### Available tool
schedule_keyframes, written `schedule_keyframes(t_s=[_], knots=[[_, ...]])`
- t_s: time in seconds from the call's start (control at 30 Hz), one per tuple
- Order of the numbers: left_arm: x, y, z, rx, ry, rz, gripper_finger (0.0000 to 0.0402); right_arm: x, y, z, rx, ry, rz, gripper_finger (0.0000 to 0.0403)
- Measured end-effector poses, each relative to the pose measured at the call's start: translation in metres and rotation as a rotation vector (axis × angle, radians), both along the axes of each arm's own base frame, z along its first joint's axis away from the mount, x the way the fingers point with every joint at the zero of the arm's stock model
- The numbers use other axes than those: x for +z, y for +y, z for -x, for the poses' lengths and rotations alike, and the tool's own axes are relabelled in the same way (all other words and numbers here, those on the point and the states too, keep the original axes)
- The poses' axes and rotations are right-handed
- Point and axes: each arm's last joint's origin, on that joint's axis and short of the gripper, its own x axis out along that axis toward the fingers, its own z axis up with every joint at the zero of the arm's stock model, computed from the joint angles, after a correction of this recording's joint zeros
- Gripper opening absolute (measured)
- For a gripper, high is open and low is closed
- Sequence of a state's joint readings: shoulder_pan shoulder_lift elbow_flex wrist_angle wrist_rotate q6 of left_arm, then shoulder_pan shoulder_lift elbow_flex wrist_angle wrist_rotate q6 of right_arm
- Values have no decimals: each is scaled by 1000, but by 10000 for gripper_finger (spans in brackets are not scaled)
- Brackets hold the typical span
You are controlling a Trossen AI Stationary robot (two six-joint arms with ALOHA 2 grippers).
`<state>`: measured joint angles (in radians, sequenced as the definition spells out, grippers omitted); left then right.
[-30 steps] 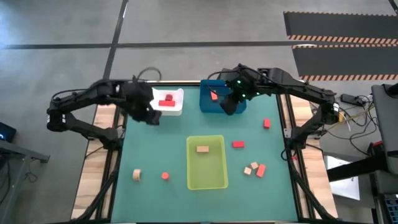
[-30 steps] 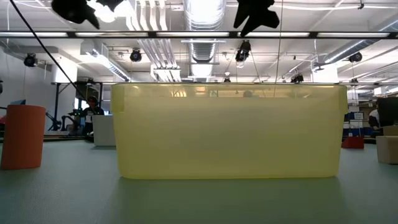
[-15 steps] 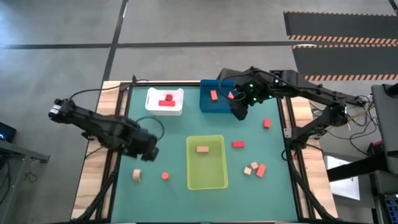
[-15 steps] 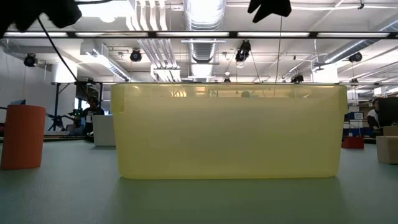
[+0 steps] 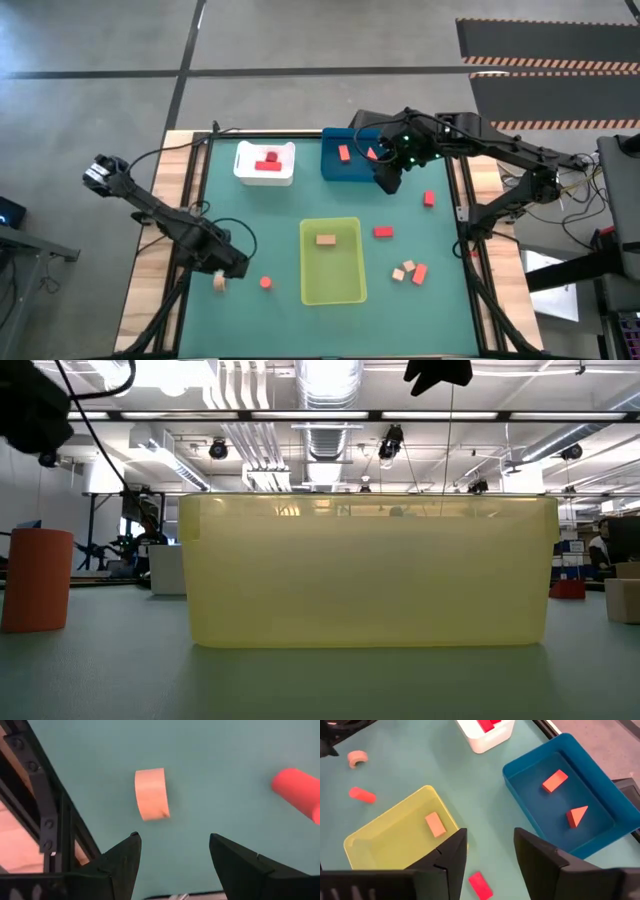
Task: Sort & place blocks by color
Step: Put the light orange half-cylinder block into the yellow bin
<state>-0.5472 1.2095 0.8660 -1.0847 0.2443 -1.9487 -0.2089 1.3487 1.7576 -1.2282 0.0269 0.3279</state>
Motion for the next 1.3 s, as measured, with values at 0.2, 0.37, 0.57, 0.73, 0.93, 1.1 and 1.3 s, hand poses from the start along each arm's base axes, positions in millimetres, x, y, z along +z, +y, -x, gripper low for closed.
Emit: schedule_keyframes(t_s=[0.2, 0.37, 0.57, 0.73, 0.93, 1.1, 1.3], knots=[[-23, 1, 3, 5, -4, 2, 219, 0, 1, 0, 2, 3, -1, 145], [-36, 2, 5, 6, -10, 5, 219, -1, 4, 0, 13, 9, -4, 140], [-44, 0, 6, -8, 18, -12, 219, -1, 8, 0, 26, 13, -6, 140], [-52, -7, 7, -43, 53, -36, 219, -1, 8, 0, 25, 13, -7, 139], [-60, -14, 3, -62, 64, -44, 218, -1, 8, 0, 25, 13, -7, 132], [-70, -17, 0, -62, 102, -69, 218, -1, 8, 0, 25, 13, -6, 127], [-80, -20, -5, -63, 118, -80, 200, -1, 8, 0, 25, 13, -6, 130]])
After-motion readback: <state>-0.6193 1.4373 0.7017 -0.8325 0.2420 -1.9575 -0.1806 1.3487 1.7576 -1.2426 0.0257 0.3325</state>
